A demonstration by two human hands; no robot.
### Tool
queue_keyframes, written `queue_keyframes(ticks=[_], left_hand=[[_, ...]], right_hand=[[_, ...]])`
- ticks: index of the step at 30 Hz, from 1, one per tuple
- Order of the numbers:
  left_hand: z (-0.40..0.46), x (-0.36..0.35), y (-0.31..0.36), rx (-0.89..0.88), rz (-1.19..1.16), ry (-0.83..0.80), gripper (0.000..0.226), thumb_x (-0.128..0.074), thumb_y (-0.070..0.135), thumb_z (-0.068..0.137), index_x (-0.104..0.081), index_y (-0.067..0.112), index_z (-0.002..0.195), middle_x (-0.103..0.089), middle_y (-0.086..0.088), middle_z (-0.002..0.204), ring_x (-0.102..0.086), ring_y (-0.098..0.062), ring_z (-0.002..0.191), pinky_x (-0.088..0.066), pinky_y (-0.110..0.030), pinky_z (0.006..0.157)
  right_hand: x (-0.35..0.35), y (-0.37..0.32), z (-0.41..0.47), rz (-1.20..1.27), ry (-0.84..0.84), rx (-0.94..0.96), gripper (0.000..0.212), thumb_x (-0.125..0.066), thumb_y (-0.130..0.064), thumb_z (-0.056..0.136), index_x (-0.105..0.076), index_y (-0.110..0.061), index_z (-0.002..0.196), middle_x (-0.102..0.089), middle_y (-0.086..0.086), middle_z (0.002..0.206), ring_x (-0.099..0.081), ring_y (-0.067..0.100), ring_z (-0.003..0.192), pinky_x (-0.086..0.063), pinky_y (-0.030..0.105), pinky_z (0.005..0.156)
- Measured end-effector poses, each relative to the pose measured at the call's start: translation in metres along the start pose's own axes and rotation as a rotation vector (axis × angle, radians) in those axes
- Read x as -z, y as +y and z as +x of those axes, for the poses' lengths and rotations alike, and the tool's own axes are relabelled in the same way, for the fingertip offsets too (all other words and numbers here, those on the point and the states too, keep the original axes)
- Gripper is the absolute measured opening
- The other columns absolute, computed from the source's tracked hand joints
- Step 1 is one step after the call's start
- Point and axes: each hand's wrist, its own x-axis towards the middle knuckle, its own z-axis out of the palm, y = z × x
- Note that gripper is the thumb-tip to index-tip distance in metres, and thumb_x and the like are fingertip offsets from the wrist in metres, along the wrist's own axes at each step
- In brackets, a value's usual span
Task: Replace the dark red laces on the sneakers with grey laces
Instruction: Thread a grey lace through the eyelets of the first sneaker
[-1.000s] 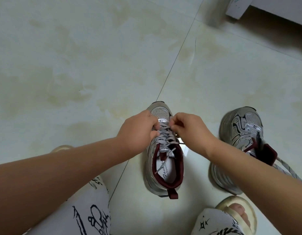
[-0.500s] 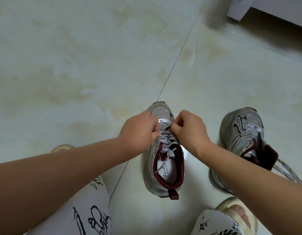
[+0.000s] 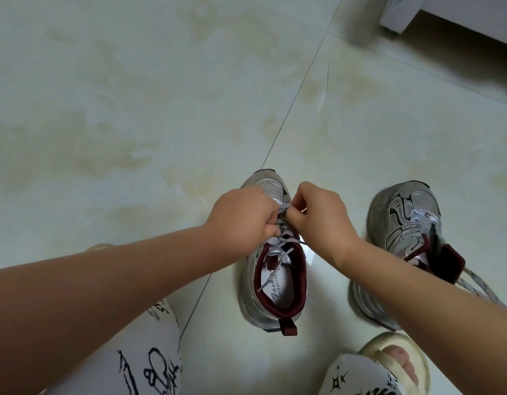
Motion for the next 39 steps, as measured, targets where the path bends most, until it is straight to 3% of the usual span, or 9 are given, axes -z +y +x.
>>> queue_keyframes(ticks=[7,11,14,19,23,28,33,36,39], left_hand=[[0.011,-0.003,0.008,0.004,0.121,-0.044,0.016,-0.05,0.016,0.088,-0.065,0.012,0.09,-0.061,-0.004,0.097,-0.058,-0.024,0.092,-0.04,-0.028,0.065],[0.009,0.0,-0.01,0.08,-0.261,-0.177,0.019,-0.059,0.015,0.087,-0.069,0.0,0.081,-0.068,0.005,0.081,-0.059,-0.011,0.073,-0.045,-0.024,0.067],[0.003,0.004,-0.02,0.176,-0.539,-0.222,0.013,-0.064,0.012,0.084,-0.067,0.005,0.073,-0.058,0.009,0.062,-0.05,-0.002,0.057,-0.039,-0.013,0.056],[0.0,0.005,-0.028,0.268,-1.087,-0.44,0.02,-0.054,0.002,0.087,-0.056,0.011,0.069,-0.054,-0.002,0.072,-0.049,-0.015,0.076,-0.04,-0.033,0.089],[0.003,0.002,-0.027,0.223,-0.778,-0.349,0.024,-0.067,0.03,0.08,-0.059,0.009,0.073,-0.053,-0.004,0.074,-0.048,-0.015,0.073,-0.043,-0.034,0.077],[0.001,-0.001,-0.02,0.183,-0.68,-0.281,0.016,-0.061,0.016,0.087,-0.06,0.008,0.073,-0.051,0.002,0.064,-0.045,-0.01,0.061,-0.038,-0.019,0.06],[-0.006,-0.001,-0.032,0.283,-1.167,-0.397,0.03,-0.049,-0.004,0.089,-0.051,0.011,0.064,-0.058,0.006,0.064,-0.051,-0.009,0.072,-0.044,-0.018,0.079],[-0.012,-0.002,-0.036,0.149,-1.021,-0.423,0.026,-0.052,0.005,0.09,-0.059,0.015,0.067,-0.063,0.009,0.073,-0.054,-0.007,0.08,-0.04,-0.019,0.083],[-0.011,0.002,-0.036,0.108,-0.865,-0.352,0.022,-0.058,0.026,0.09,-0.069,0.023,0.07,-0.065,0.008,0.087,-0.057,-0.003,0.087,-0.039,-0.021,0.09]], right_hand=[[0.005,0.016,-0.008,-0.062,-0.062,0.219,0.01,-0.057,-0.008,0.085,-0.054,-0.014,0.077,-0.055,0.001,0.077,-0.058,0.028,0.075,-0.044,0.035,0.067],[0.001,0.02,-0.014,-0.139,-0.146,0.234,0.004,-0.054,-0.012,0.087,-0.056,-0.009,0.084,-0.059,0.004,0.083,-0.056,0.024,0.077,-0.042,0.033,0.069],[0.001,0.018,-0.015,0.137,-0.171,0.065,0.008,-0.059,-0.011,0.085,-0.059,-0.015,0.079,-0.06,-0.005,0.073,-0.057,0.017,0.068,-0.044,0.024,0.065],[0.002,0.016,-0.01,0.232,-0.185,0.01,0.023,-0.065,-0.015,0.084,-0.054,-0.032,0.073,-0.059,-0.007,0.074,-0.053,0.013,0.062,-0.044,0.025,0.067],[0.004,0.011,-0.01,0.074,-0.203,0.067,0.013,-0.06,-0.013,0.085,-0.057,-0.023,0.077,-0.056,-0.008,0.067,-0.051,0.012,0.061,-0.04,0.025,0.063],[0.006,0.002,-0.01,-0.176,-0.229,0.155,0.007,-0.049,-0.012,0.087,-0.049,-0.015,0.08,-0.053,0.002,0.076,-0.048,0.023,0.073,-0.033,0.031,0.063],[0.002,0.003,-0.011,0.024,-0.213,0.045,0.012,-0.051,-0.01,0.085,-0.052,-0.013,0.073,-0.057,0.004,0.07,-0.054,0.027,0.07,-0.046,0.032,0.067],[0.007,0.003,-0.006,0.264,-0.22,-0.101,0.016,-0.057,-0.016,0.087,-0.056,-0.013,0.072,-0.063,0.007,0.071,-0.065,0.031,0.068,-0.056,0.043,0.072],[0.007,0.001,-0.002,0.15,-0.247,-0.067,0.011,-0.065,-0.022,0.083,-0.06,-0.014,0.077,-0.065,0.005,0.076,-0.062,0.027,0.069,-0.054,0.042,0.076]])
